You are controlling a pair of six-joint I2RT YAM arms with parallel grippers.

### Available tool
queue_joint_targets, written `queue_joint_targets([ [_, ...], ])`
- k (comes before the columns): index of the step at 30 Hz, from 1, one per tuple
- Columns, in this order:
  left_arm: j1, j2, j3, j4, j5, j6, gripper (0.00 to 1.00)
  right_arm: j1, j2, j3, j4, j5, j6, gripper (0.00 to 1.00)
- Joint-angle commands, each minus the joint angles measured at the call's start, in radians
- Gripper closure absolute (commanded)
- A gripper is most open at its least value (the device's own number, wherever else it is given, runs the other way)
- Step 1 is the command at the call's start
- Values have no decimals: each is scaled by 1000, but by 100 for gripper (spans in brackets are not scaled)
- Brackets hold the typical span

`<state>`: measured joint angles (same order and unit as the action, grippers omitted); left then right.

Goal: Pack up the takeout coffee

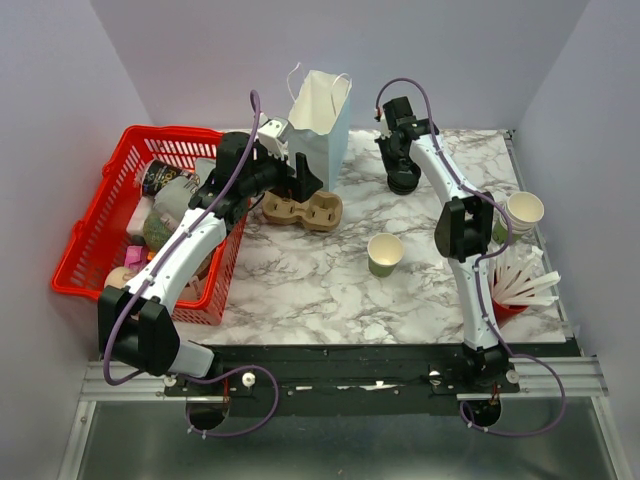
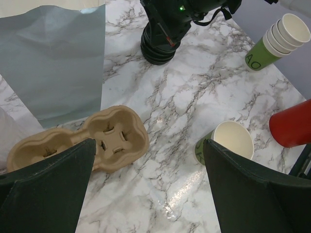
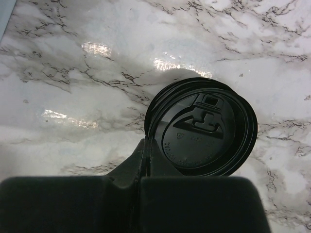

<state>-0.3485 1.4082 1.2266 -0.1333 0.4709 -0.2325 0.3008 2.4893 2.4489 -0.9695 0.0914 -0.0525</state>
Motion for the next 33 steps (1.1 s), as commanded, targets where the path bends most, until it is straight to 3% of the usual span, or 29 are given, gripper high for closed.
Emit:
queue_joint_targets([
  [1, 6, 5, 13, 3, -5, -5, 1, 0, -21, 9, 6, 11, 14, 99],
  [7, 6, 6, 11, 17, 0, -4, 1, 0, -108, -16, -3, 15, 37, 99],
  [17, 8, 11, 31, 20, 3, 24, 1, -12, -188, -99, 0, -71, -145, 99],
  [22, 6, 6, 31, 18, 0, 39, 1, -12, -259, -236, 124, 91, -263, 99],
  [33, 6, 31, 28, 38, 23, 2, 1, 3, -168, -208, 149, 177, -317, 99],
])
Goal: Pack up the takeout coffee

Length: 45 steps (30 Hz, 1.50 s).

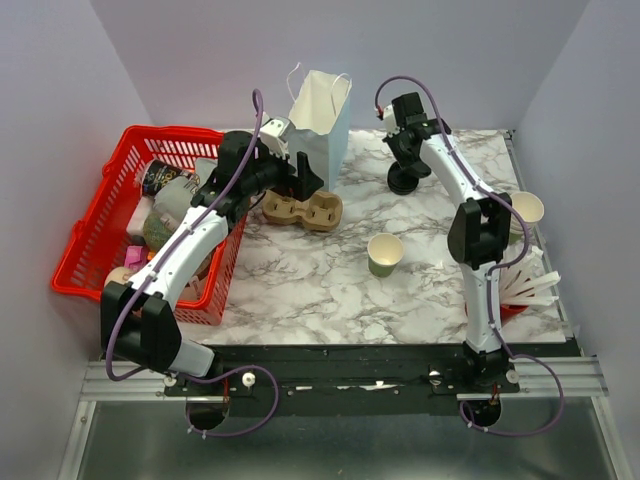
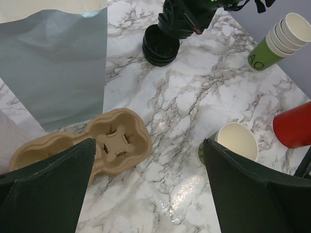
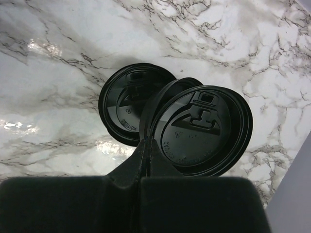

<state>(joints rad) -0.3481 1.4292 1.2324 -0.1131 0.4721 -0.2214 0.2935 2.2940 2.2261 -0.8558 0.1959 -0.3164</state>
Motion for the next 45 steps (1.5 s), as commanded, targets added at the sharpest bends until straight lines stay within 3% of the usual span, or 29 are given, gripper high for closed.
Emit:
queue_joint_targets([
  [1, 6, 10, 22, 18, 26, -12, 1, 15, 24, 6, 40, 70, -82, 99],
  [8, 4, 25, 22, 26, 30, -22, 1, 41, 10, -5, 28, -2, -121, 99],
  [11, 4, 28, 25, 26, 30, -21, 1, 48, 10, 20, -25, -67, -90, 85],
  [12, 6, 28, 27, 23, 31, -21, 1, 49, 1, 18, -32, -84, -82, 65],
  [15, 4, 36, 29, 20, 33, -19, 1, 49, -8, 15, -26, -99, -56, 56],
  [23, 4, 53, 47, 7, 36, -19, 1, 42, 39, 102, 20, -67, -29, 57],
  [27, 4, 48, 50, -11, 34, -10, 1, 36, 70, 99, 18, -53, -39, 64],
  [34, 6, 30, 32, -31, 34, 19, 1, 29, 23, 14, -78, -231, -214, 58],
  [38, 4, 28, 22, -23, 37, 17, 1, 24, -27, -103, -75, -230, -282, 58],
  [45, 4, 30, 22, -16, 42, 5, 1, 18, -13, -95, -58, -230, -274, 62],
])
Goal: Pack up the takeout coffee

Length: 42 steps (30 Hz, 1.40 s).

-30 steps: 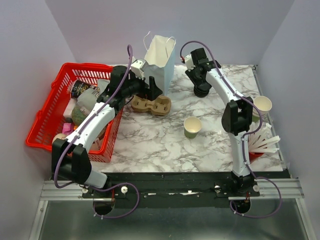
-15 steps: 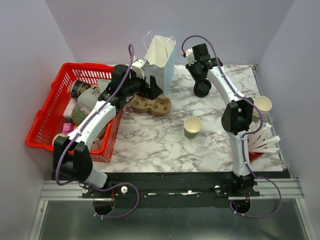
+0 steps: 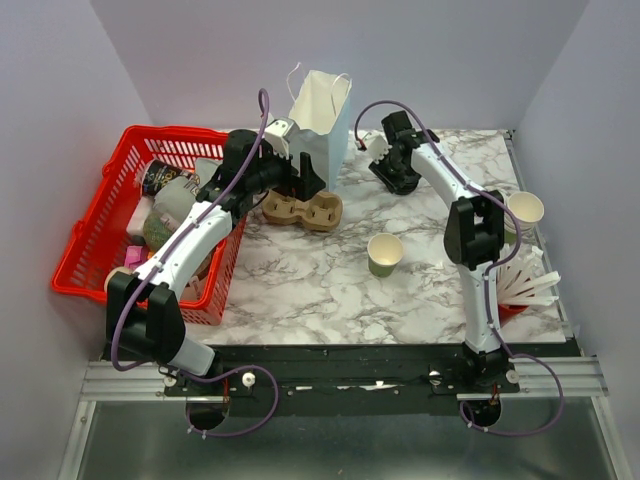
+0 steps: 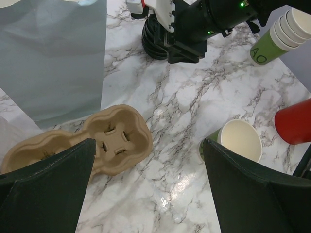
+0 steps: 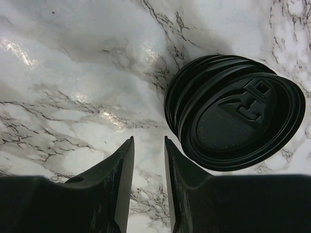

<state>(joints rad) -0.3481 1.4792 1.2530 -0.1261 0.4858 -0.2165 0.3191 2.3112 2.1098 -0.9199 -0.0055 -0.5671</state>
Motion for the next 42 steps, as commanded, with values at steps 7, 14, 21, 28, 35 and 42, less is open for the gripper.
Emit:
queue_joint_targets([
  [7, 4, -31, -6, -14, 25, 9, 1, -9, -27, 98, -14, -47, -30, 65],
  [14, 4, -27, -7, -6, 25, 6, 1, -20, -16, 101, 41, 51, 1, 67],
  [21, 6, -23, -1, -20, 20, 11, 1, -94, 20, 199, 113, 162, 165, 71],
  [28, 4, -22, 0, -24, 16, 11, 1, -95, 19, 185, 101, 168, 190, 70],
  [35, 4, -14, 6, -26, 20, 6, 1, -92, 19, 197, 62, 15, 226, 64],
  [42, 6, -14, 3, -35, 19, 0, 1, -84, 68, 228, 53, -102, 318, 65],
])
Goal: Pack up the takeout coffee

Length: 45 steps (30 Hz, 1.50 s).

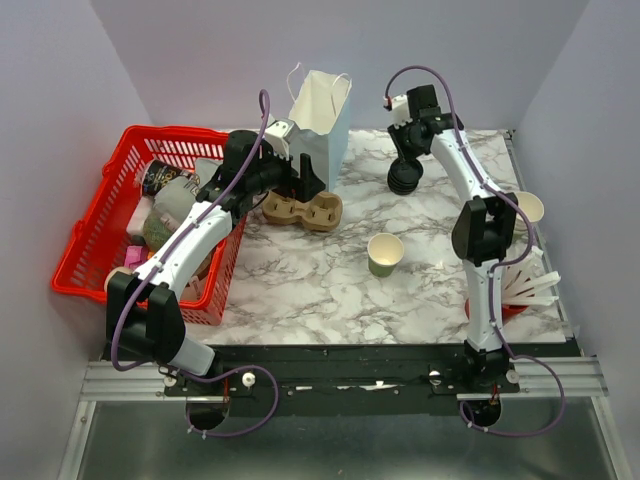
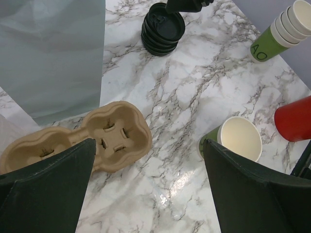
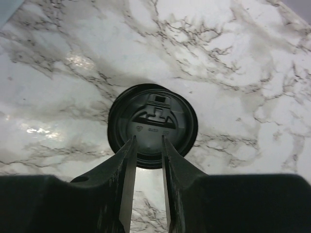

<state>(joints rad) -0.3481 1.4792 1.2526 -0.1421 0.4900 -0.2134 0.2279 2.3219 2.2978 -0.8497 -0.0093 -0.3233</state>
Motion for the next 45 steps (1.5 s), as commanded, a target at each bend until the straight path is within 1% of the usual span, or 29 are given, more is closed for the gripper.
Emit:
queue_joint_targets([
  [1, 4, -13, 4, -24, 15, -1, 1, 7, 65, 63, -18, -101, 85, 65],
  [7, 4, -13, 24, -80, 5, 40, 1, 17, 120, 121, 11, -89, 197, 62],
  [9, 4, -13, 28, -100, -2, 54, 1, 21, 132, 138, 12, -67, 220, 59],
  [11, 4, -13, 33, -108, -5, 60, 1, 22, 140, 137, 9, -61, 240, 58],
  [21, 5, 6, 54, -117, -8, 65, 1, 24, 165, 134, 6, -31, 260, 58],
  [27, 6, 9, 59, -117, -10, 62, 1, 24, 174, 134, 5, -23, 270, 64],
  [37, 6, 9, 50, -109, -8, 57, 1, 24, 166, 132, 6, -26, 279, 83],
  [45, 6, 4, 47, -109, -10, 54, 1, 24, 168, 127, 5, -18, 279, 90],
])
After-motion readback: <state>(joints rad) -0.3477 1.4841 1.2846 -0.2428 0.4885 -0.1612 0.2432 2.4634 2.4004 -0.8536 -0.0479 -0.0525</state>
